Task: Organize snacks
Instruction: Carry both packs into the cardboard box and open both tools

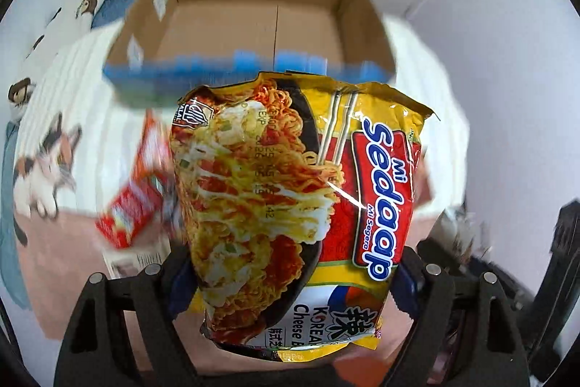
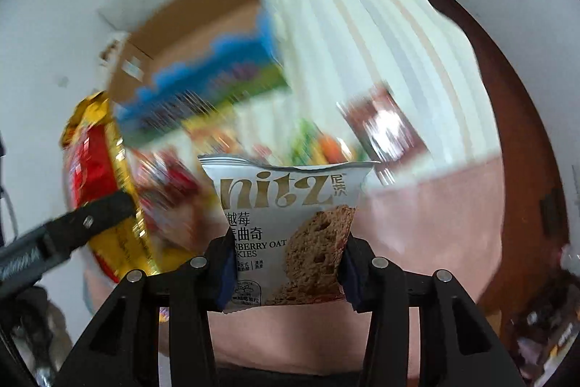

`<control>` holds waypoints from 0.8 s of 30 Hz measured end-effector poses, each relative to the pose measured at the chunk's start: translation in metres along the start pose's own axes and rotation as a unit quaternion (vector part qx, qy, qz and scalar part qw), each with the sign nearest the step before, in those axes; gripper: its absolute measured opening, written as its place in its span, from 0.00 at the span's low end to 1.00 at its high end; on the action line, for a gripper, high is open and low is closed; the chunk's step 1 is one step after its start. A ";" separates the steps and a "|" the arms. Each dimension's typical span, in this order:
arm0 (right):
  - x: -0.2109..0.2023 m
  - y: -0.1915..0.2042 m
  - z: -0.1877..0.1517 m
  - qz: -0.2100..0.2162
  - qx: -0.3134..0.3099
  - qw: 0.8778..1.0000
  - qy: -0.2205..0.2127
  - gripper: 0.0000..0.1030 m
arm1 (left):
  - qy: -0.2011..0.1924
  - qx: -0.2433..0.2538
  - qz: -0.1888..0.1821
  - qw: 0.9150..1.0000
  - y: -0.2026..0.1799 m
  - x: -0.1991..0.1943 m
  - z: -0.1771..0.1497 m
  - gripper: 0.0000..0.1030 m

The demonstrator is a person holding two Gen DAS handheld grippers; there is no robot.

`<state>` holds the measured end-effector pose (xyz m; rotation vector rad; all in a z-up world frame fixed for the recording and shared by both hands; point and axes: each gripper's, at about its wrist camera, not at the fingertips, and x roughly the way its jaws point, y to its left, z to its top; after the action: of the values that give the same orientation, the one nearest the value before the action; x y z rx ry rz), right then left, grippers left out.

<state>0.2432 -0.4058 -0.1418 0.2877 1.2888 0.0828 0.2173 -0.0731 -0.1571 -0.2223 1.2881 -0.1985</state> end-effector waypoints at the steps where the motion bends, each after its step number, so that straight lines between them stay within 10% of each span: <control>1: -0.007 0.007 0.010 0.010 -0.007 1.000 -0.007 0.47 | -0.008 0.000 0.001 1.000 -0.002 0.000 0.013 0.83; 7: -0.006 0.061 0.106 0.041 -0.041 0.997 -0.048 0.47 | -0.028 -0.019 0.017 0.999 0.025 -0.006 0.113 0.83; 15: 0.088 0.121 0.233 0.017 -0.068 0.998 -0.008 0.47 | 0.042 -0.061 0.036 0.997 0.070 0.076 0.228 0.83; 24: 0.195 0.141 0.292 -0.028 -0.086 0.994 0.063 0.47 | 0.119 -0.070 0.024 0.990 0.085 0.161 0.294 0.83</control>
<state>0.5907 -0.2757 -0.2155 0.1007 1.4048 0.1659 0.5455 -0.0189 -0.2520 -0.2939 1.5448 -0.0935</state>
